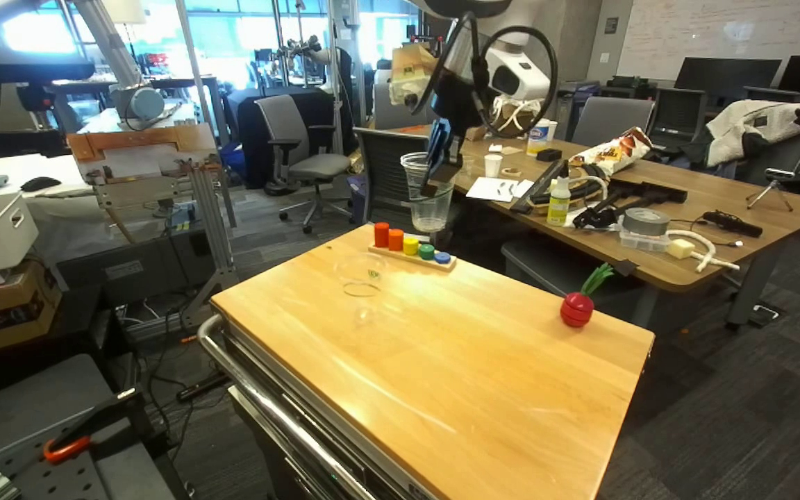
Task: Stack the cups together
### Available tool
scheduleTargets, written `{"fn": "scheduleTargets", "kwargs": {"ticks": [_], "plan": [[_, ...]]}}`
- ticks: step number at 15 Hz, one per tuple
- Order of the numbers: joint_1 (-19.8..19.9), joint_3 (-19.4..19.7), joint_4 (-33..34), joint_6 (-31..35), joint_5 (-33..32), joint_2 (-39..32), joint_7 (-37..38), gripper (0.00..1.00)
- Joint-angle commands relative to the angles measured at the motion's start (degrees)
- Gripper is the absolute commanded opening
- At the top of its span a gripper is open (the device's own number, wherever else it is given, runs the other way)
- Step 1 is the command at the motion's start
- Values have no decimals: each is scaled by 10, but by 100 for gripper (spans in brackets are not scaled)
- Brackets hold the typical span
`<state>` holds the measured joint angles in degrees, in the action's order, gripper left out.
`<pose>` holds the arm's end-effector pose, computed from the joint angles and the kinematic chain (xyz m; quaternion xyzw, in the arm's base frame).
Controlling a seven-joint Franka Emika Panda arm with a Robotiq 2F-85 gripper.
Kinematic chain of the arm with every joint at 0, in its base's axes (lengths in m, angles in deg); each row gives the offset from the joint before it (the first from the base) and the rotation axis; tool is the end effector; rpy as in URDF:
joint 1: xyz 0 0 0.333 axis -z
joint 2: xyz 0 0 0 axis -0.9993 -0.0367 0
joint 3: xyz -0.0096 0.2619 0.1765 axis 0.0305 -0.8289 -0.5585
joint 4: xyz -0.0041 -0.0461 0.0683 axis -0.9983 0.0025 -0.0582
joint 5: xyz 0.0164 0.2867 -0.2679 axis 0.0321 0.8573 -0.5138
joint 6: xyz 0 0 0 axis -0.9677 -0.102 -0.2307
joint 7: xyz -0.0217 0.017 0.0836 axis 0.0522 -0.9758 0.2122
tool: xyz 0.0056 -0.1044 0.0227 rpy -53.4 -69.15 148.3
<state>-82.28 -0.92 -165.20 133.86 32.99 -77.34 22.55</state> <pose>0.6351 -0.0722 0.3538 -0.9128 0.3740 0.0807 0.1428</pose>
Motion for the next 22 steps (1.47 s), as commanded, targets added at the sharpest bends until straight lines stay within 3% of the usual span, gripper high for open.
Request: {"fn": "scheduleTargets", "kwargs": {"ticks": [1,5,9,16,22], "plan": [[-22,2,-78,-23,-17,94,1,8],[-33,-7,-133,-32,-4,139,-12,8],[-38,-15,-167,-31,16,129,-32,8],[-42,-31,-193,85,41,71,-125,7],[-33,-39,-190,123,52,25,-178,7]]}}
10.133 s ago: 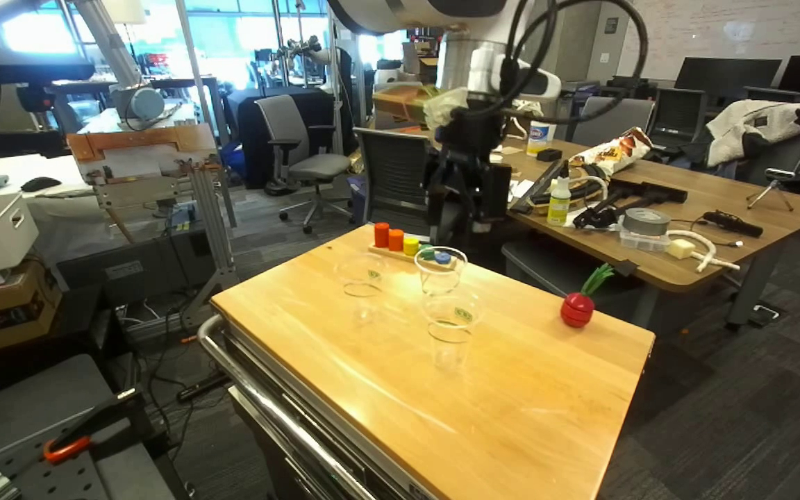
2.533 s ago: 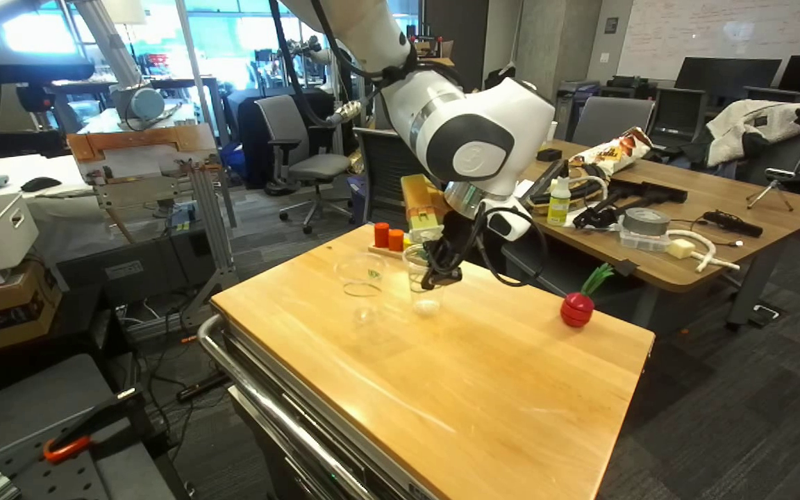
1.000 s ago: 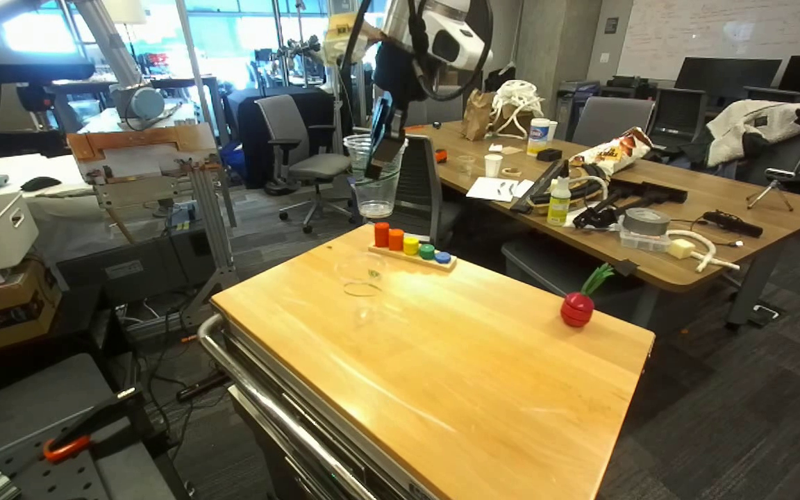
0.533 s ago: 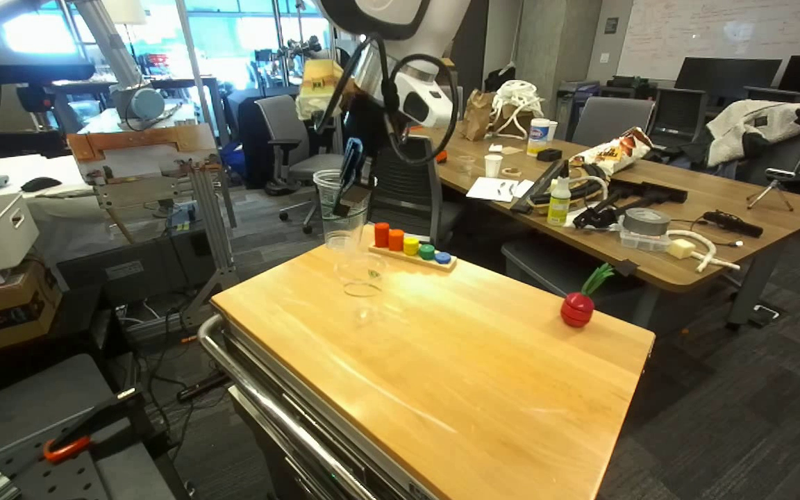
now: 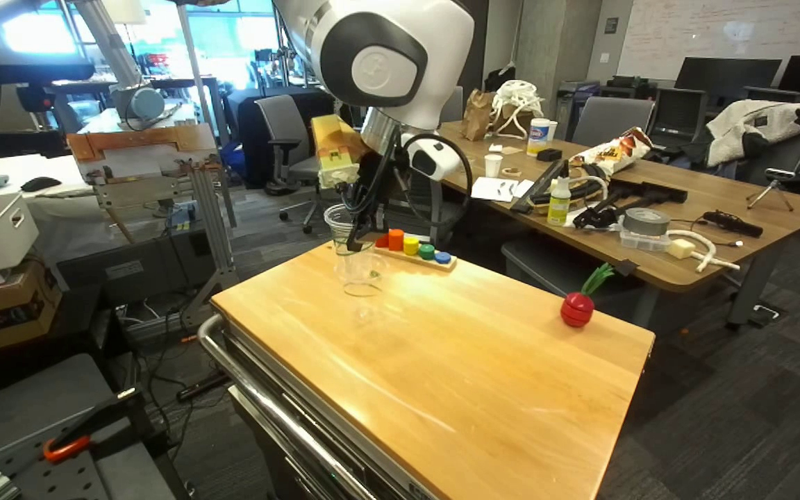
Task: Stack the cups together
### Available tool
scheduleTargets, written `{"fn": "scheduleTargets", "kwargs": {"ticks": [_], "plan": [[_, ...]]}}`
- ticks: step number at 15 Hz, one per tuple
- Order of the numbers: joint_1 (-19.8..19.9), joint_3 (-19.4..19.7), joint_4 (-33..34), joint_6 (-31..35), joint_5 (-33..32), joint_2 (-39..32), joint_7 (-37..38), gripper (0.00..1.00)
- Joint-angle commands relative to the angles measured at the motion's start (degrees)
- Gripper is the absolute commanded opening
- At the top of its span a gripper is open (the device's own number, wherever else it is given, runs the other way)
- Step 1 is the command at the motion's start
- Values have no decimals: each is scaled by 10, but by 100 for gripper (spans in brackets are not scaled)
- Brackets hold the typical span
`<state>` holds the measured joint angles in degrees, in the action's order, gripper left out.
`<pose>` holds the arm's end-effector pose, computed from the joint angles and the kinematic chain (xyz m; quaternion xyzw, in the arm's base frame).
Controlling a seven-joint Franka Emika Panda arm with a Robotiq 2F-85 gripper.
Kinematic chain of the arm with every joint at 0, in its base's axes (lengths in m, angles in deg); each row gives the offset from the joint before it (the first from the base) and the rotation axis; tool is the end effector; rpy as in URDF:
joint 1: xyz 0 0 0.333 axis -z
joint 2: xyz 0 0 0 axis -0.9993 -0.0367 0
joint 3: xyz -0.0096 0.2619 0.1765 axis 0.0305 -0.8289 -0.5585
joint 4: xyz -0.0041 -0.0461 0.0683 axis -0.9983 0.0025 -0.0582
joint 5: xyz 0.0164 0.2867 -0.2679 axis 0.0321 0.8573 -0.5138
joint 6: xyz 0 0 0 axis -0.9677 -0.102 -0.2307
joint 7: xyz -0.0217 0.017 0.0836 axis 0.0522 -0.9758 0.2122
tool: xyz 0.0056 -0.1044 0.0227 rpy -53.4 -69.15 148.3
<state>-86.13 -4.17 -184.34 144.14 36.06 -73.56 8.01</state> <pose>0.5631 -0.0003 0.2651 -0.9503 0.2469 0.1154 0.1506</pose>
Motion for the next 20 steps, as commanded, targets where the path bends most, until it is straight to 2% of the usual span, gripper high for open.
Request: {"fn": "scheduleTargets", "kwargs": {"ticks": [1,8,9,10,12,13,16,20], "plan": [[7,-8,3,24,23,-19,-39,7],[13,-17,2,62,57,-54,-88,9],[12,-17,1,67,56,-57,-92,14],[12,-18,0,70,54,-60,-94,36],[12,-19,-2,77,50,-62,-97,40],[13,-20,-4,78,51,-61,-99,46],[14,-22,-8,80,52,-52,-105,71],[14,-22,-17,89,51,-37,-106,99]]}}
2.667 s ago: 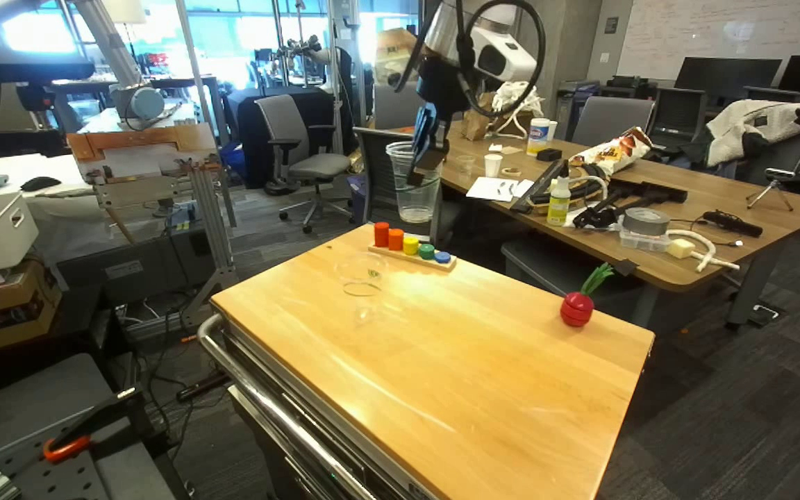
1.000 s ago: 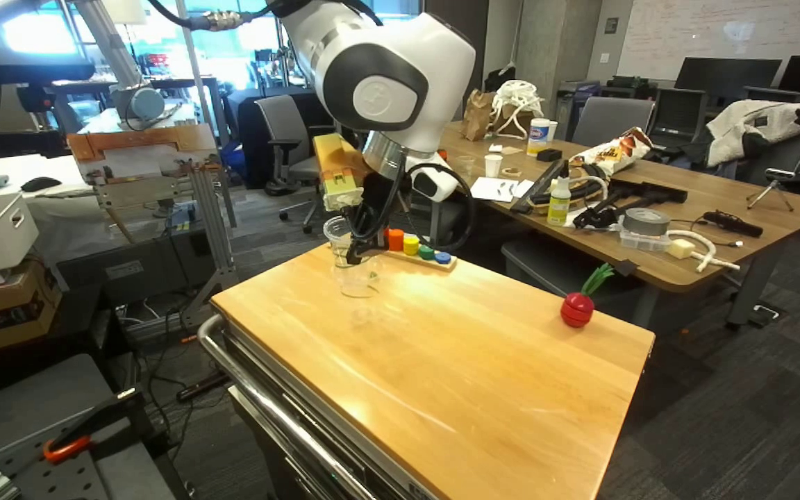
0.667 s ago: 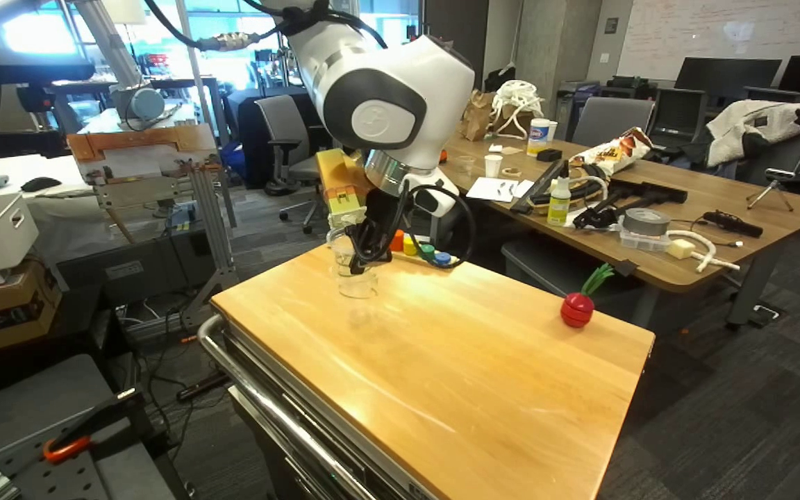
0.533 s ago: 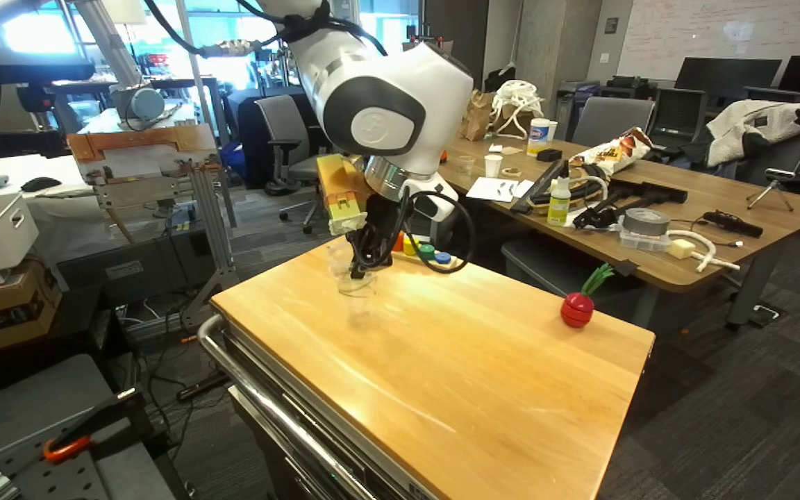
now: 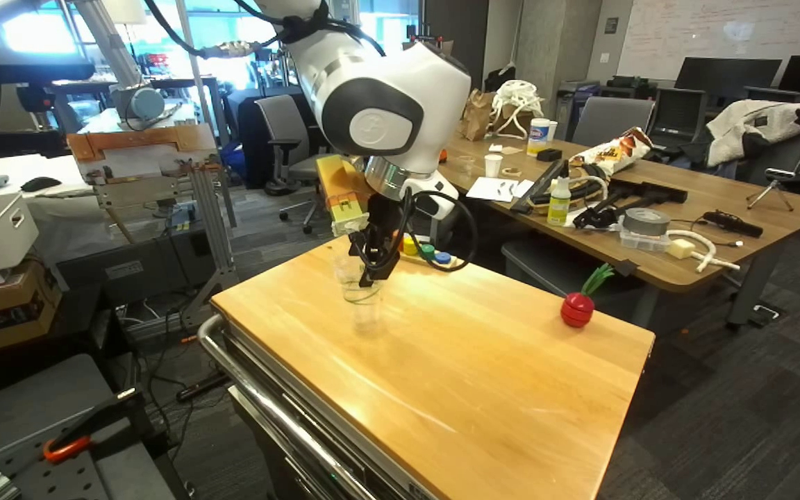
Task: Stack the cups together
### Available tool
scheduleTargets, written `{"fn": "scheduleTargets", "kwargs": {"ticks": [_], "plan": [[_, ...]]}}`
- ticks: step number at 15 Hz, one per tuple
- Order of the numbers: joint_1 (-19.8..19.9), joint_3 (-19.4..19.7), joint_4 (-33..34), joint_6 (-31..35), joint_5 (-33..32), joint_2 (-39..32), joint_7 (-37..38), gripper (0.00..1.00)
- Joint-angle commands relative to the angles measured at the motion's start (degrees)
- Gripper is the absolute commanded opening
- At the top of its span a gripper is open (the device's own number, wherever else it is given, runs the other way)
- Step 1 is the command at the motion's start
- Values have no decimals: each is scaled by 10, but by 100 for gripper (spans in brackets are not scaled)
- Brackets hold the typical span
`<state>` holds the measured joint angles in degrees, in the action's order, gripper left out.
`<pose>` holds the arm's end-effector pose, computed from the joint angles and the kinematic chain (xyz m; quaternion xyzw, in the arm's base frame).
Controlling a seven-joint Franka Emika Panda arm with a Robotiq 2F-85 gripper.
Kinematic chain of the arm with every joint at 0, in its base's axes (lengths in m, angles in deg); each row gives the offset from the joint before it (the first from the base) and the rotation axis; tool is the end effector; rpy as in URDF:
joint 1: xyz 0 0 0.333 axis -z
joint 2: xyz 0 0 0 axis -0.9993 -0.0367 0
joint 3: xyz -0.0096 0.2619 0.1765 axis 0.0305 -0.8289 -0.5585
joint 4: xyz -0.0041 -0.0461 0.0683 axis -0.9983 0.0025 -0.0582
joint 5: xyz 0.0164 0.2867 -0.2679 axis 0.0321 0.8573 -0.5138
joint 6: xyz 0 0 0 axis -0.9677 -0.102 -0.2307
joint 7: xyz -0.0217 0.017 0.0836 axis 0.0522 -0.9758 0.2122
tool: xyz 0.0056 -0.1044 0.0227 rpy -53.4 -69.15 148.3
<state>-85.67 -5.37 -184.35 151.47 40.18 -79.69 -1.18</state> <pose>0.5678 0.0010 0.2124 -0.9588 0.2076 0.0938 0.1694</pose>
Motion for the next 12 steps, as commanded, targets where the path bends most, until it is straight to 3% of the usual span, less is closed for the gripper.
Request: {"fn": "scheduleTargets", "kwargs": {"ticks": [1,12], "plan": [[10,-11,-19,16,10,29,-15,100],[7,-5,-28,21,2,51,-8,100]]}}
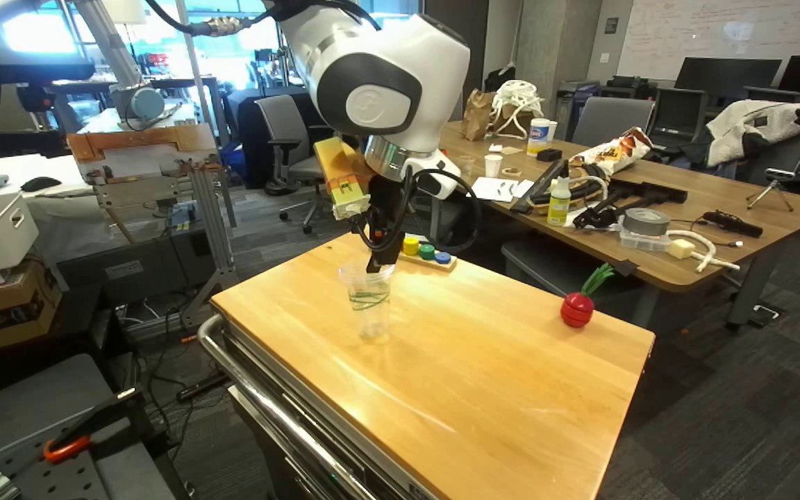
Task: Stack the cups together
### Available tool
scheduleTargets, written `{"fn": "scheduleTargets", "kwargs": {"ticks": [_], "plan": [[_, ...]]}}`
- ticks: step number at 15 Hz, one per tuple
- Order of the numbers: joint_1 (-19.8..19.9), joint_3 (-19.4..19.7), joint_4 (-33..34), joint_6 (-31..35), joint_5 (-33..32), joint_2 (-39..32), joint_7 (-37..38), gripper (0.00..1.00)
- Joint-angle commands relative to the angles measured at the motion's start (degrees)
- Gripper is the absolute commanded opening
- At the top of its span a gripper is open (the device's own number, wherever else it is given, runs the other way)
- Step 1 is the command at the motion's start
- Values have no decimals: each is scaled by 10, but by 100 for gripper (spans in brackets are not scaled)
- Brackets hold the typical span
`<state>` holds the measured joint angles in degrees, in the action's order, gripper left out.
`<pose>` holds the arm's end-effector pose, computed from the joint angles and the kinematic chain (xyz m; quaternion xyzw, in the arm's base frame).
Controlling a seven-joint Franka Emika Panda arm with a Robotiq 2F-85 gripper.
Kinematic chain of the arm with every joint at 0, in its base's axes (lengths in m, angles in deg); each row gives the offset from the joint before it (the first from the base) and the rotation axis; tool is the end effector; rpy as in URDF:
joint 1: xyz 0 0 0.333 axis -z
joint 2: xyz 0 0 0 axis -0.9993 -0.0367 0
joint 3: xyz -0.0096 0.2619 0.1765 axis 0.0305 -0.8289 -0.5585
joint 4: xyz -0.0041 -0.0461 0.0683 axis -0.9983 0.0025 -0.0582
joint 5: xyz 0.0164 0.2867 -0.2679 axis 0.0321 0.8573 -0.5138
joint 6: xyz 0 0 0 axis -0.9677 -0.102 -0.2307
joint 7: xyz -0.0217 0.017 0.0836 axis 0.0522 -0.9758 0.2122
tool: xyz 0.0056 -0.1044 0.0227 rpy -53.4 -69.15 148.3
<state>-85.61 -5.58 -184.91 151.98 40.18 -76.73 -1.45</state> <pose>0.5707 0.0018 0.2387 -0.9617 0.2014 0.0691 0.1728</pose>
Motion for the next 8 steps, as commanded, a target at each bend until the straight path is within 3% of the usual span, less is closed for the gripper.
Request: {"fn": "scheduleTargets", "kwargs": {"ticks": [1,8], "plan": [[7,-2,-24,18,1,21,-4,100],[21,3,-33,27,6,23,-4,100]]}}
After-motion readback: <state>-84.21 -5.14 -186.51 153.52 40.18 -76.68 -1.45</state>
